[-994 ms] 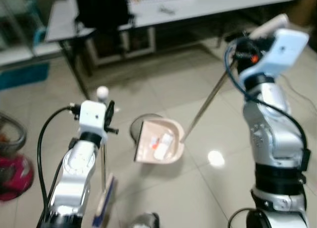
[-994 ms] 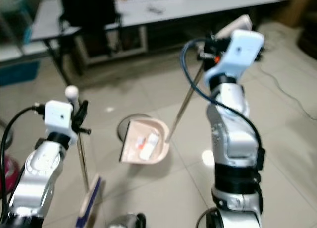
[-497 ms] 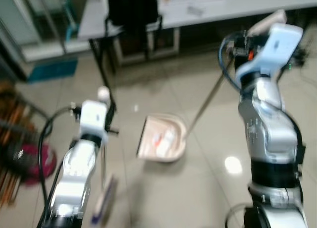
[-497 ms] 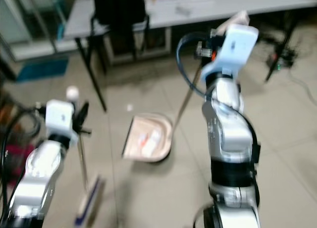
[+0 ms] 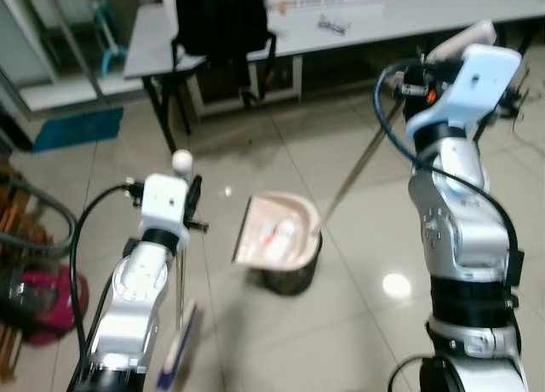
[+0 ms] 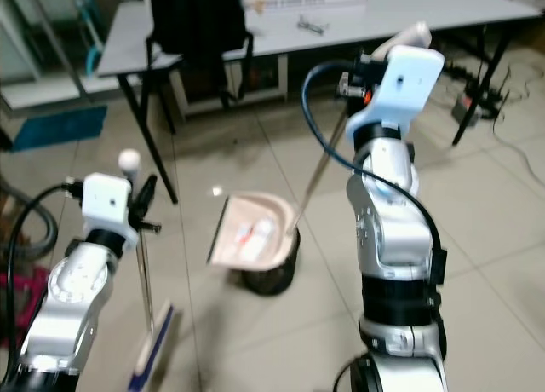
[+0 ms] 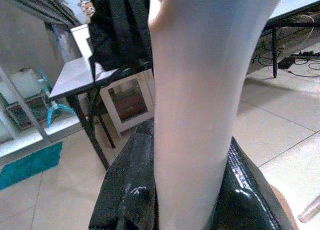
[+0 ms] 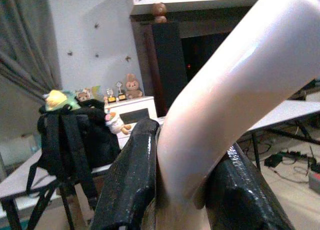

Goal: Sweep floor

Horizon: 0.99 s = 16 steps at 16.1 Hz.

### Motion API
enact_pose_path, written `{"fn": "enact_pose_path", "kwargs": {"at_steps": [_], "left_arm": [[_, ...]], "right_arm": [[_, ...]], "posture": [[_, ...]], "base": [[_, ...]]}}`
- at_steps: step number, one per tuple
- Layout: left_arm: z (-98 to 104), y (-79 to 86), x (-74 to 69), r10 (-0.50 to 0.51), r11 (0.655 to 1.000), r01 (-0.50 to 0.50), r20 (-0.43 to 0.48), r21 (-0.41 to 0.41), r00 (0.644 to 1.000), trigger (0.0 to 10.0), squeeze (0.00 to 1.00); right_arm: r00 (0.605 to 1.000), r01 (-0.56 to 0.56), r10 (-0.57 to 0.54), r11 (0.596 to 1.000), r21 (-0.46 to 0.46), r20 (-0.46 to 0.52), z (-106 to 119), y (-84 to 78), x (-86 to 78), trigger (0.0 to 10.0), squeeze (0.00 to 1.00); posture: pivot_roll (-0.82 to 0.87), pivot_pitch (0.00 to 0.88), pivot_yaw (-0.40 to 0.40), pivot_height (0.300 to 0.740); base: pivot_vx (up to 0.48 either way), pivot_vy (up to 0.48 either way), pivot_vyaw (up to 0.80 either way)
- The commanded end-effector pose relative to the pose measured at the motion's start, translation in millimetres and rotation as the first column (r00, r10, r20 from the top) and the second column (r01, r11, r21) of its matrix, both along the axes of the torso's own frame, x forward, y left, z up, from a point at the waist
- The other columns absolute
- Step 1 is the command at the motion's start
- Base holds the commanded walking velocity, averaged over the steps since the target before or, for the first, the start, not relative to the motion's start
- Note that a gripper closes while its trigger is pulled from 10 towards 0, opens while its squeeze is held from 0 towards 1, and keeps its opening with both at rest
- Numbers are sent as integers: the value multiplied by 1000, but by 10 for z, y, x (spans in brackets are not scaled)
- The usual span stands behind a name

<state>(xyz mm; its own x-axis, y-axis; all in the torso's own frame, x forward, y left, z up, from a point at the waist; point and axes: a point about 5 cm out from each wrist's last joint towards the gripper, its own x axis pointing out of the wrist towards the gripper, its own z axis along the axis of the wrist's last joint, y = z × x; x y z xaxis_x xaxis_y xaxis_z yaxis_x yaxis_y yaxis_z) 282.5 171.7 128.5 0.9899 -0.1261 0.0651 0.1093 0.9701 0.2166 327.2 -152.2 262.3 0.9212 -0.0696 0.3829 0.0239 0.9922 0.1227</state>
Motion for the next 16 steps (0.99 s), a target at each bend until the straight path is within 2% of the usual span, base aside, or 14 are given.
{"fn": "enact_pose_path", "kwargs": {"at_steps": [1,8,16], "left_arm": [[96,-61,26,-22,1000,22,41,-2,999,10000,0],[74,-80,15,-28,1000,29,34,-11,999,10000,0],[52,-77,17,-35,999,35,25,-26,999,10000,0]], "right_arm": [[997,33,-33,999,-8,76,136,-72,-37,10000,0],[995,64,-62,998,-11,83,112,-147,-60,10000,0],[992,102,-103,995,17,79,78,-259,-83,10000,0]], "posture": [[-2,21,73,740],[-9,12,72,740],[-10,9,75,740]], "base": [[431,0,0],[423,0,0],[0,0,0]]}}
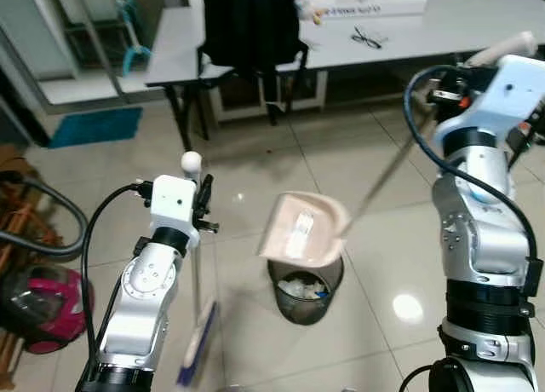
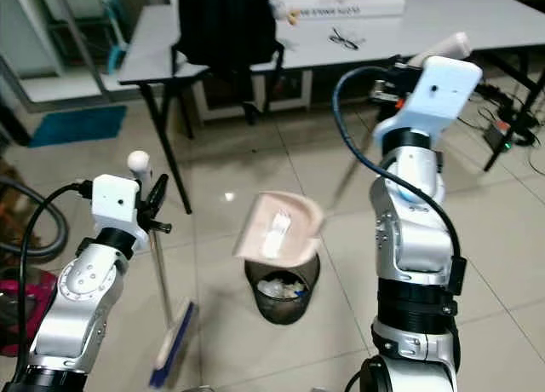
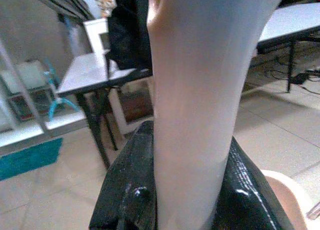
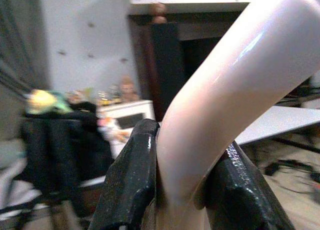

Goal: Sweep floor

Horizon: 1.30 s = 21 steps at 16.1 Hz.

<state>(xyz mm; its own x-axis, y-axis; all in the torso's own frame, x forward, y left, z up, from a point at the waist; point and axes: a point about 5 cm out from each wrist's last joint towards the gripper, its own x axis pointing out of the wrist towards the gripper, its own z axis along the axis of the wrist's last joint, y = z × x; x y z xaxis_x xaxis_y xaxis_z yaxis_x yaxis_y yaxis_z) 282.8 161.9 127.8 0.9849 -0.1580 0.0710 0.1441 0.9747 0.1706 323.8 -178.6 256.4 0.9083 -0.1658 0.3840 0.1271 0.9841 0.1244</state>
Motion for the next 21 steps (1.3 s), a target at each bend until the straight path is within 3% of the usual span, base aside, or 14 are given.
{"fn": "enact_pose_path", "kwargs": {"at_steps": [1,6,9,10,14,19,21], "left_arm": [[54,14,9,-2,1000,2,23,19,1000,10000,0],[43,4,3,-11,1000,10,16,18,1000,10000,0],[39,-7,5,-19,1000,19,13,21,1000,10000,0],[36,-15,6,-24,999,24,11,21,1000,10000,0],[35,-23,4,-32,999,32,8,22,999,10000,0],[26,-35,-5,-50,998,50,0,27,999,10000,0],[21,-49,-7,-59,998,60,-3,30,998,10000,0]], "right_arm": [[997,0,-1,1000,6,79,137,0,-51,10000,0],[994,5,2,998,-64,113,185,12,-91,10000,0],[986,-20,50,984,-179,162,234,104,-143,10000,0],[976,-45,102,959,-278,193,244,205,-189,10000,0],[957,-108,204,909,-403,204,205,400,-257,10000,0],[901,-214,395,766,-606,181,55,757,-443,10000,0],[871,-265,466,713,-649,157,-31,902,-523,10000,0]], "posture": [[-12,12,75,740],[-13,17,78,740],[-14,18,78,740],[-15,21,80,740],[-11,25,80,740],[-12,30,84,740],[-11,33,85,740]], "base": [[0,0,0],[0,0,0],[0,0,0],[0,0,0],[0,0,0],[0,0,0],[0,0,0]]}}
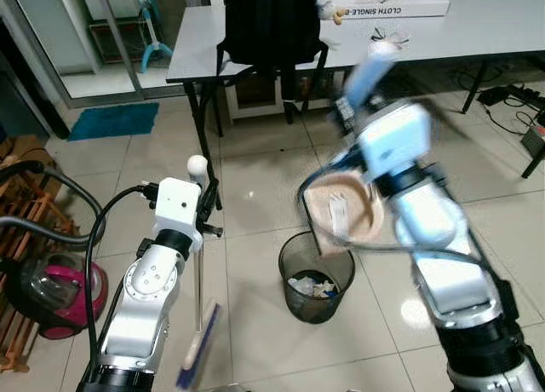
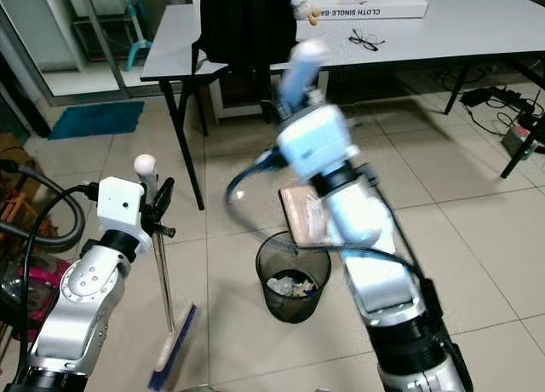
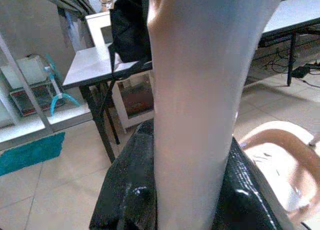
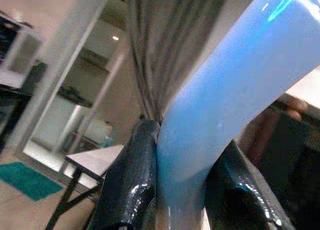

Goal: Sweep floor

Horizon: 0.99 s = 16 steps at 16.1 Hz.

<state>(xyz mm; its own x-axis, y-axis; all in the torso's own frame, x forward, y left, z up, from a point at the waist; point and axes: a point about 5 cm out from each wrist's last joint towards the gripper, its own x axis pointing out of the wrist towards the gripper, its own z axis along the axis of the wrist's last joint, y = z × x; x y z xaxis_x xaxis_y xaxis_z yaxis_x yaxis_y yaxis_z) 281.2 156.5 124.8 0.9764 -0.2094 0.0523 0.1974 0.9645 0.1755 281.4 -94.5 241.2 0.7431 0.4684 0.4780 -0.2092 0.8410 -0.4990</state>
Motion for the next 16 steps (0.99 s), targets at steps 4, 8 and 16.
{"fn": "enact_pose_path", "kwargs": {"at_steps": [4,8,16], "left_arm": [[41,-13,10,-22,999,22,7,25,1000,10000,0],[33,-24,18,-35,999,35,0,27,999,10000,0],[13,-13,20,-26,999,26,-18,26,1000,10000,0]], "right_arm": [[988,-142,147,985,-99,44,-49,252,-210,10000,0],[987,-157,161,977,-145,17,-125,261,-212,10000,0],[964,252,-263,949,189,33,300,-378,99,10000,0]], "posture": [[-11,37,87,740],[-13,34,89,740],[-19,33,89,740]], "base": [[0,0,0],[0,0,0],[0,0,0]]}}
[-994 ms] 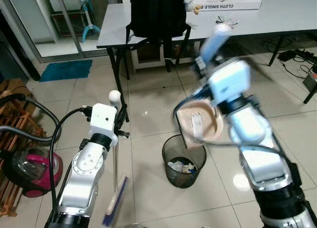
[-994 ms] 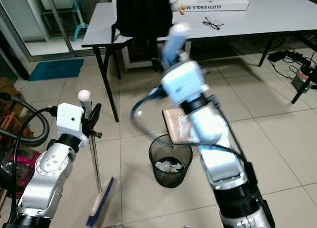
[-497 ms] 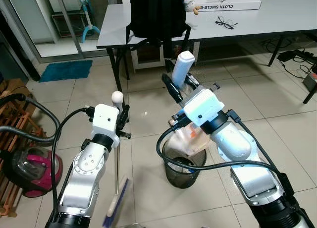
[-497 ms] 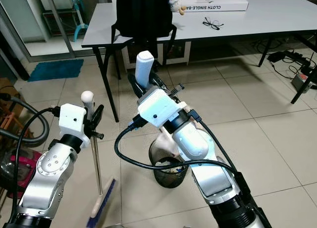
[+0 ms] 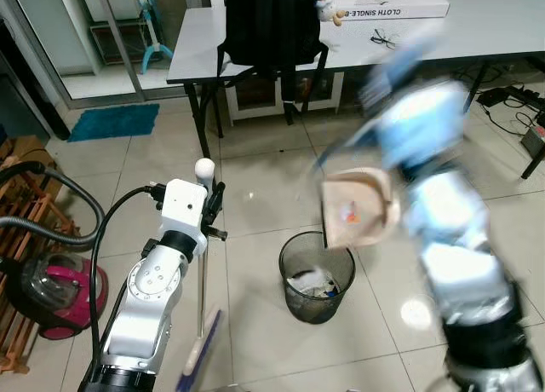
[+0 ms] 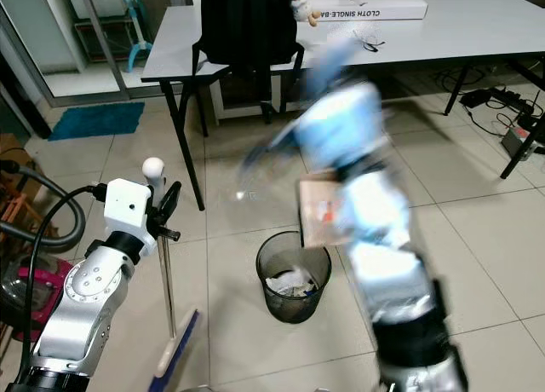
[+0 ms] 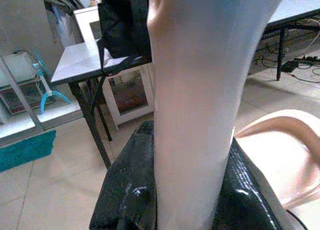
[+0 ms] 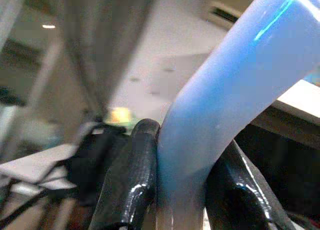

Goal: Sweep floor

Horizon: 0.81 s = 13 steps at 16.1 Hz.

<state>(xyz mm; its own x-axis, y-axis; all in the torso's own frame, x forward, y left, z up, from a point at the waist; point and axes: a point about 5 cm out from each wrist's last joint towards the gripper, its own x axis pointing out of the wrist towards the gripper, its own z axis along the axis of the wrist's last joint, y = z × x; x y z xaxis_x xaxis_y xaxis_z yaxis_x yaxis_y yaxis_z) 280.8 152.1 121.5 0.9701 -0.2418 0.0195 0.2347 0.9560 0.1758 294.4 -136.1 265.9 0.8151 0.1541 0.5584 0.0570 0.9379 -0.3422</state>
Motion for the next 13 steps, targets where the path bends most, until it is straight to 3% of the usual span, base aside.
{"fn": "enact_pose_path", "kwargs": {"at_steps": [1,3,6,7,8,10,11,13], "left_arm": [[45,30,19,5,1000,-5,14,20,1000,10000,0],[58,36,16,6,1000,-6,19,16,1000,10000,0],[79,55,14,13,1000,-13,19,4,1000,10000,0],[86,44,12,7,1000,-7,20,9,1000,10000,0],[89,39,10,3,1000,-4,21,12,1000,10000,0],[97,37,9,1,1000,-1,22,15,1000,10000,0],[113,38,10,1,1000,-1,26,16,1000,10000,0],[125,41,7,2,1000,-2,29,15,1000,10000,0]], "right_arm": [[1000,17,-18,998,57,22,103,-56,0,10000,0],[997,82,-78,984,157,-29,107,-169,45,10000,0],[957,291,-286,949,119,-55,91,-380,87,10000,0],[952,307,-301,941,140,-60,106,-477,80,10000,0],[952,306,-301,939,154,-60,130,-529,69,10000,0],[975,223,-217,937,267,-54,220,-561,52,10000,0],[985,171,-167,930,325,-42,270,-542,45,10000,0],[991,136,-126,925,355,-51,296,-491,49,10000,0]], "posture": [[-19,33,90,740],[-19,34,90,740],[-22,34,92,740],[-23,35,92,740],[-26,35,93,740],[-26,36,92,740],[-25,36,89,740],[-23,37,87,740]], "base": [[0,0,0],[0,0,0],[0,0,0],[0,0,0],[0,0,0],[0,261,0],[0,266,0],[0,262,0]]}}
